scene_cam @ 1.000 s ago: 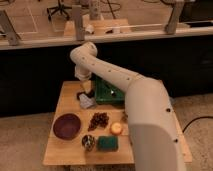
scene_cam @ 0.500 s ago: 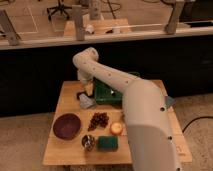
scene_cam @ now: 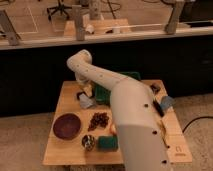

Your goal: Wipe purple bowl with eraser

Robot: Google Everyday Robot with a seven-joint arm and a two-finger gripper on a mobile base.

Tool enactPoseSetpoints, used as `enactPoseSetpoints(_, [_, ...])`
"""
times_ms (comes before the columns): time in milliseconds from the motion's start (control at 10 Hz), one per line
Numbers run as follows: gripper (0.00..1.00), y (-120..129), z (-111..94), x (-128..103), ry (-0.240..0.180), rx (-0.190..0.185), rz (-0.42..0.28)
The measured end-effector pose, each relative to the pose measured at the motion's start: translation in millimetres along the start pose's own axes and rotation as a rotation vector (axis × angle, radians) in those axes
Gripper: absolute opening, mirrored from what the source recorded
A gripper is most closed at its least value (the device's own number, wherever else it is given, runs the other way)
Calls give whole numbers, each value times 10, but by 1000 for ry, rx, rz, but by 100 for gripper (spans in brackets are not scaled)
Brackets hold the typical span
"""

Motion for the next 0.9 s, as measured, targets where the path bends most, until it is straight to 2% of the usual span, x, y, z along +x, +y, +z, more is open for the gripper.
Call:
enactPoseSetpoints(300, [80,25,175,56,-2,-11,16])
enactPoseSetpoints(900, [80,4,320,109,3,-13,19])
